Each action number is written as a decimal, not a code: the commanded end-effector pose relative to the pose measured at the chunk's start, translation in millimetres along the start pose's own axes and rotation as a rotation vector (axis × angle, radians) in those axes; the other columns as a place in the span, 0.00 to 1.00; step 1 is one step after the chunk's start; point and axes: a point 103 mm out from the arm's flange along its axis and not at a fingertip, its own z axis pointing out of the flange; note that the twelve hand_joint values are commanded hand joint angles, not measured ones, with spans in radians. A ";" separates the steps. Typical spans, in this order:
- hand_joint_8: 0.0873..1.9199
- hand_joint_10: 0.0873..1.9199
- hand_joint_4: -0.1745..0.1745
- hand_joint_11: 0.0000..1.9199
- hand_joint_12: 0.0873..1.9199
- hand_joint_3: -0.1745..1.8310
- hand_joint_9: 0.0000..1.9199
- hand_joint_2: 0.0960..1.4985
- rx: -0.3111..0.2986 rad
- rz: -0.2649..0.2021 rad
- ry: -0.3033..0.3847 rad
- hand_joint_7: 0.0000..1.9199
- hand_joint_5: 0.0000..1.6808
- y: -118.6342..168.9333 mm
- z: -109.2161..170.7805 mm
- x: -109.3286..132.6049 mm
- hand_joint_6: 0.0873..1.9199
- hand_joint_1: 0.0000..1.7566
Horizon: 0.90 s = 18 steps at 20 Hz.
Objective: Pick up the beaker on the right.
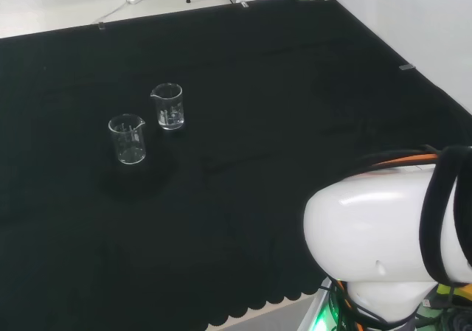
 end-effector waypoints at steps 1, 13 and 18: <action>0.21 0.28 0.47 0.00 0.41 0.34 0.05 0.79 -0.011 0.001 -0.009 0.02 0.07 0.2 0.4 -0.8 0.05 0.05; 0.18 0.27 0.46 0.00 0.40 0.20 0.06 0.86 0.007 0.003 -0.001 0.03 0.10 5.9 14.7 -6.5 0.00 0.07; 0.20 0.29 0.44 0.00 0.43 0.17 0.09 0.78 0.000 -0.002 0.018 0.06 0.11 9.8 35.2 -13.2 0.00 0.21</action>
